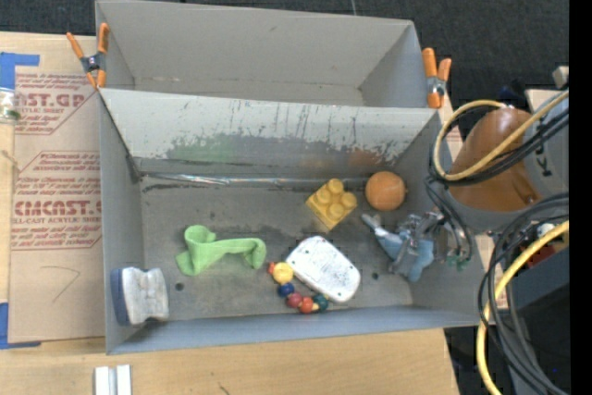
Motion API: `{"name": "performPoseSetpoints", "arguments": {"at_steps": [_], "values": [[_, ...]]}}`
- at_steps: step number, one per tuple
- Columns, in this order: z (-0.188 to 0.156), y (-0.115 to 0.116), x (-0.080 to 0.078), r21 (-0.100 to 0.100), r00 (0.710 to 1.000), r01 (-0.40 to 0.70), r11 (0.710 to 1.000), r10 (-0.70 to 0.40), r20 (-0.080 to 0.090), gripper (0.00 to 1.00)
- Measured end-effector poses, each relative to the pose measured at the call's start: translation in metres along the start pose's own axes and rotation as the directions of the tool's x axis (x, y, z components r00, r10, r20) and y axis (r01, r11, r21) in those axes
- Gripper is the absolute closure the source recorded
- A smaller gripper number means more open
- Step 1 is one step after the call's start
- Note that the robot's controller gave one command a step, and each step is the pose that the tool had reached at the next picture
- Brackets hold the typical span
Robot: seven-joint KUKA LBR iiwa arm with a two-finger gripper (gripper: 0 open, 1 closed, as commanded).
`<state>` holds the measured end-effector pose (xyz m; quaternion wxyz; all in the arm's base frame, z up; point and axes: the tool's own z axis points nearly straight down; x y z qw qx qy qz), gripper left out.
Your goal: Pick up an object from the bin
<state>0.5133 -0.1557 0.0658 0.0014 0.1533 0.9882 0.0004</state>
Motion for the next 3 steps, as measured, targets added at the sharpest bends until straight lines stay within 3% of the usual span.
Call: {"name": "performPoseSetpoints", "arguments": {"at_steps": [3], "values": [[-0.025, 0.001, 0.000, -0.001, 1.000, 0.017, 1.000, -0.017, -0.005, 1.00]]}}
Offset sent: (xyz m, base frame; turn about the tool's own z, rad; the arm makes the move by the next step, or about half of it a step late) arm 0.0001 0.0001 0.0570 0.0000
